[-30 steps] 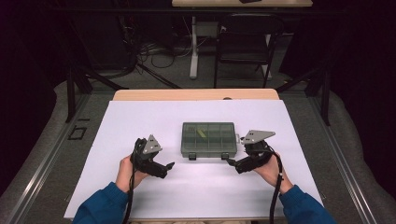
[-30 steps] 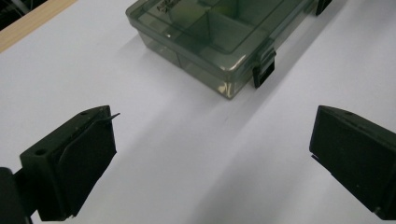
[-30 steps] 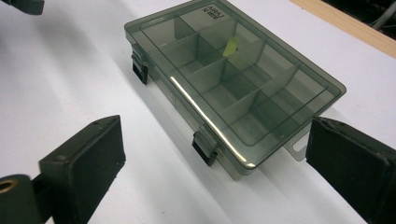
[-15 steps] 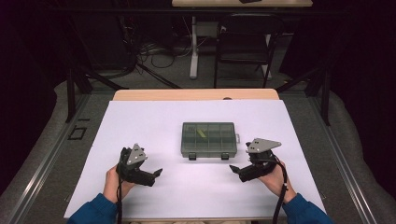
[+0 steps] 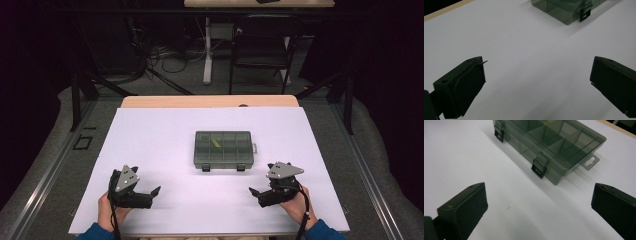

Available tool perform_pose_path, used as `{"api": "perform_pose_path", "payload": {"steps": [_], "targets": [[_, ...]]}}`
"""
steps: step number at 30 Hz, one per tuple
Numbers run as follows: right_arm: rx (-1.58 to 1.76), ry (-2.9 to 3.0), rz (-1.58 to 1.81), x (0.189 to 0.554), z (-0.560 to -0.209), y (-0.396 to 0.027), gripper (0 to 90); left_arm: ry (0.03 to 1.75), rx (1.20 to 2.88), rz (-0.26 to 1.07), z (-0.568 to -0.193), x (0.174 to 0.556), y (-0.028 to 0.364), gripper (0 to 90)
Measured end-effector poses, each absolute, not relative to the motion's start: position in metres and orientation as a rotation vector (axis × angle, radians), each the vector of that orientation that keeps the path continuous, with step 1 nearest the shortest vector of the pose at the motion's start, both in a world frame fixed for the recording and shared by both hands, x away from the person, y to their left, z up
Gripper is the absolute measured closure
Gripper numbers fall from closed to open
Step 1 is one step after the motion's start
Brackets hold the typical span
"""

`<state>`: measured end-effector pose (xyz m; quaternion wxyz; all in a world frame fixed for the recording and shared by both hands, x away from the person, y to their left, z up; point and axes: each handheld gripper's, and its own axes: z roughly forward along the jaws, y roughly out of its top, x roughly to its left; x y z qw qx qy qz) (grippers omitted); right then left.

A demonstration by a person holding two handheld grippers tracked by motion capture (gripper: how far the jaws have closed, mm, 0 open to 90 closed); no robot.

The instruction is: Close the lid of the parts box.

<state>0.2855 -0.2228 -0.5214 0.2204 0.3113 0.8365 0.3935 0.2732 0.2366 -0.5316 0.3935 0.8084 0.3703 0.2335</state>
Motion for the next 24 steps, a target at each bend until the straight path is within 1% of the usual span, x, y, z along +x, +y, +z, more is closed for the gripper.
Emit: {"api": "perform_pose_path", "payload": {"steps": [6,11,14,24], "targets": [[0.866,2.286,1.098,0.276,-0.526,-0.224,0.0,0.960,2.051,0.597,-0.545,0.262,0.242,0.0],[0.864,2.262,1.097,0.270,-0.530,-0.225,0.0,0.969,2.023,0.623,-0.545,0.256,0.247,0.0],[0.876,2.248,1.107,0.266,-0.531,-0.228,0.0,0.986,2.002,0.616,-0.547,0.254,0.248,0.0],[0.898,2.226,1.117,0.254,-0.539,-0.235,0.0,0.967,2.014,0.615,-0.550,0.254,0.245,0.0]]}}
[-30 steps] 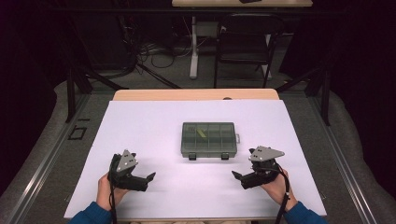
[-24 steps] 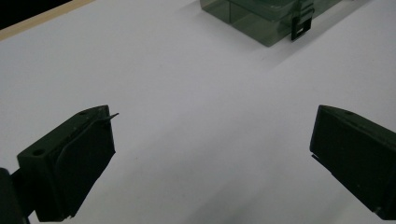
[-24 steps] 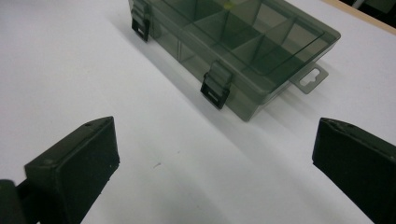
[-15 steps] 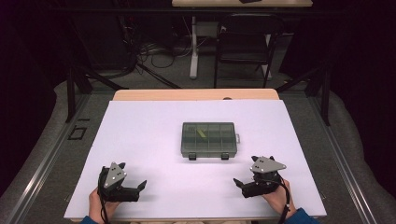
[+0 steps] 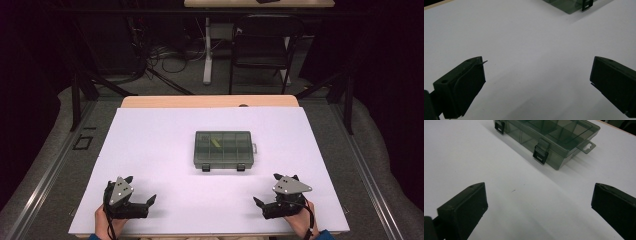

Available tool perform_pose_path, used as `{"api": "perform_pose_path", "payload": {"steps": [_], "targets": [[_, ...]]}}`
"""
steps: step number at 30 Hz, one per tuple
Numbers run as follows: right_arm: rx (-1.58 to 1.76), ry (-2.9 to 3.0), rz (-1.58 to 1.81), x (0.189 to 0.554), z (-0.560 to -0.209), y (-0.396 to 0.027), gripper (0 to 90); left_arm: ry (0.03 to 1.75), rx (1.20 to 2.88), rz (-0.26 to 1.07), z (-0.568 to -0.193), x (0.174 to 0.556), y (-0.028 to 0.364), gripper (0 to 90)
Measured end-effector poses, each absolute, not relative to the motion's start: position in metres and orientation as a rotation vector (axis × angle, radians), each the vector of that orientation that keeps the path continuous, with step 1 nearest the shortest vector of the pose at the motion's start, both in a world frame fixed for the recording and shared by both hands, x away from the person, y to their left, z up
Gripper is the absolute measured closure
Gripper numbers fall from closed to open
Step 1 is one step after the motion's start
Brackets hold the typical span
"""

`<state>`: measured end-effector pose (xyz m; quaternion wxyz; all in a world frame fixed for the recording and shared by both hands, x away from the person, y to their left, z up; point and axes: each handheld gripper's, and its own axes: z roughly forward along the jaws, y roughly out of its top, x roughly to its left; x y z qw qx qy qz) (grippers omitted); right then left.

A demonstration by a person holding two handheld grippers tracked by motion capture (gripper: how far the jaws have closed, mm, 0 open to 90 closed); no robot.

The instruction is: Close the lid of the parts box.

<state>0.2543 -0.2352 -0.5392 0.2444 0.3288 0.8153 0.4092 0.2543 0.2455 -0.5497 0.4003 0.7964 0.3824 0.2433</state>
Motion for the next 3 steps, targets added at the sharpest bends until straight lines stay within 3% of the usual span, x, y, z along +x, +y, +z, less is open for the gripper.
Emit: {"api": "perform_pose_path", "payload": {"steps": [3], "targets": [[0.898,2.216,1.126,0.2531,-0.5388,-0.2369,0.0,0.966,2.016,0.615,-0.5502,0.2548,0.2453,0.0]]}}
